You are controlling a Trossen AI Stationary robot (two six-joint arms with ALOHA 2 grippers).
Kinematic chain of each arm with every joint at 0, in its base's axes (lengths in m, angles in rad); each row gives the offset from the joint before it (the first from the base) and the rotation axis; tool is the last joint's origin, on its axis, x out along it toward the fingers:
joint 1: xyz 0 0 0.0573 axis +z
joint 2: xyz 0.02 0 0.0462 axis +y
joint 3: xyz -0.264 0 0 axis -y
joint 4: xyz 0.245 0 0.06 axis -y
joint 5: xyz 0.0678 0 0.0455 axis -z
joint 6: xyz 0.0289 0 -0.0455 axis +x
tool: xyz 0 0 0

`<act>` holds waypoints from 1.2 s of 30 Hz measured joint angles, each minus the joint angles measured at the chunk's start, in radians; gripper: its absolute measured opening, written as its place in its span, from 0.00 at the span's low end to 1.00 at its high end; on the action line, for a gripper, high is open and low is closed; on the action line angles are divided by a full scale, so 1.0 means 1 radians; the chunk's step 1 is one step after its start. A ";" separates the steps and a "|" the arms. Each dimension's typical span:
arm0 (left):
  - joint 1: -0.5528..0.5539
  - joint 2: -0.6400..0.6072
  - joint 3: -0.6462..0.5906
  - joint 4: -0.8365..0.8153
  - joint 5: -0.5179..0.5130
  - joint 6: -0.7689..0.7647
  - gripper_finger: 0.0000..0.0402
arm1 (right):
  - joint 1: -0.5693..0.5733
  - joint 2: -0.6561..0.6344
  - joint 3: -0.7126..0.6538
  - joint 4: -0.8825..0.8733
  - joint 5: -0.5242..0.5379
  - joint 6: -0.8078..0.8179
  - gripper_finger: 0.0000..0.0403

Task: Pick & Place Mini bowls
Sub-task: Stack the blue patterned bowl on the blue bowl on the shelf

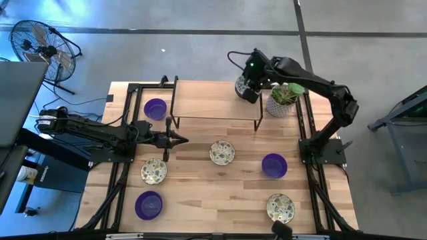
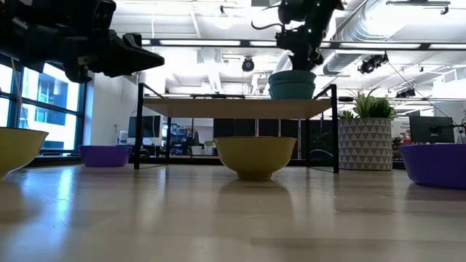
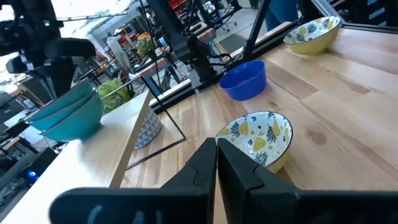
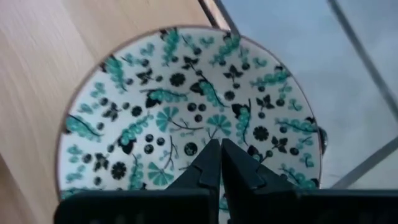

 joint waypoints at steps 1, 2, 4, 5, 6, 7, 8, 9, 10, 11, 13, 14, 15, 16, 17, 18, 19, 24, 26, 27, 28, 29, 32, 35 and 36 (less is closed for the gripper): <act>0.000 0.000 0.000 0.000 0.000 0.000 0.02 | -0.008 0.000 -0.003 0.000 -0.011 -0.002 0.00; 0.000 0.000 0.000 0.000 0.000 0.000 0.02 | -0.013 0.000 -0.008 0.000 -0.018 -0.006 0.00; 0.000 0.000 0.000 0.000 0.000 0.000 0.02 | -0.023 0.000 -0.018 -0.007 -0.032 -0.009 0.01; 0.000 0.000 0.000 0.000 0.000 0.000 0.02 | -0.025 0.001 -0.025 -0.006 -0.041 -0.011 0.00; 0.000 0.000 0.000 0.000 0.000 0.001 0.02 | -0.026 0.005 -0.031 -0.004 -0.054 -0.013 0.00; 0.000 0.000 0.000 0.000 0.000 0.001 0.02 | -0.026 0.007 -0.035 -0.004 -0.063 -0.016 0.00; 0.000 0.000 0.000 0.001 0.000 0.001 0.02 | -0.027 0.008 -0.039 -0.002 -0.063 -0.022 0.00; 0.000 0.000 0.000 0.001 0.000 0.001 0.02 | -0.025 0.008 -0.044 0.002 -0.065 -0.028 0.00; 0.000 0.000 0.000 0.002 0.000 0.001 0.02 | -0.023 0.008 -0.047 0.005 -0.071 -0.031 0.00; 0.000 0.000 0.000 0.002 0.000 0.001 0.02 | -0.022 0.008 -0.047 0.008 -0.082 -0.031 0.00; 0.000 0.000 0.000 0.006 0.000 0.001 0.02 | -0.022 0.008 -0.047 0.012 -0.111 -0.029 0.00; 0.000 0.000 0.000 0.006 0.000 0.001 0.02 | -0.022 0.008 -0.047 0.012 -0.128 -0.030 0.00; 0.000 0.000 0.000 0.006 0.000 0.003 0.02 | -0.022 0.008 -0.047 0.011 -0.145 -0.031 0.00; 0.000 0.000 0.000 0.006 0.000 0.008 0.02 | -0.021 0.008 -0.047 0.011 -0.165 -0.031 0.00; 0.000 0.000 0.000 0.006 0.000 0.011 0.02 | -0.017 0.008 -0.047 0.012 -0.181 -0.031 0.00; 0.000 0.000 0.000 0.005 0.000 0.012 0.02 | -0.013 0.008 -0.047 0.014 -0.188 -0.032 0.00; 0.000 0.000 0.000 0.005 0.000 0.013 0.02 | -0.007 0.008 -0.047 0.016 -0.188 -0.033 0.00; 0.000 0.000 0.000 0.003 0.000 0.013 0.02 | 0.015 0.008 -0.047 0.020 -0.219 -0.035 0.00; 0.000 0.000 0.000 0.001 0.000 0.013 0.02 | 0.024 0.008 -0.047 0.020 -0.228 -0.035 0.00; 0.000 0.000 0.000 0.000 0.000 0.013 0.02 | 0.028 0.008 -0.047 0.020 -0.228 -0.035 0.00; 0.000 0.000 0.000 0.000 0.000 0.013 0.02 | 0.033 0.008 -0.047 0.020 -0.225 -0.035 0.00; 0.000 0.000 0.000 0.000 0.000 0.013 0.02 | 0.037 0.008 -0.047 0.019 -0.225 -0.035 0.00; 0.000 0.000 0.000 0.000 0.000 0.013 0.02 | 0.046 0.008 -0.047 0.019 -0.229 -0.035 0.00; 0.000 0.000 0.000 0.000 0.000 0.013 0.02 | 0.053 0.008 -0.046 0.017 -0.235 -0.035 0.00; 0.000 0.000 0.000 0.000 0.000 0.013 0.02 | 0.056 0.008 -0.046 0.017 -0.234 -0.035 0.00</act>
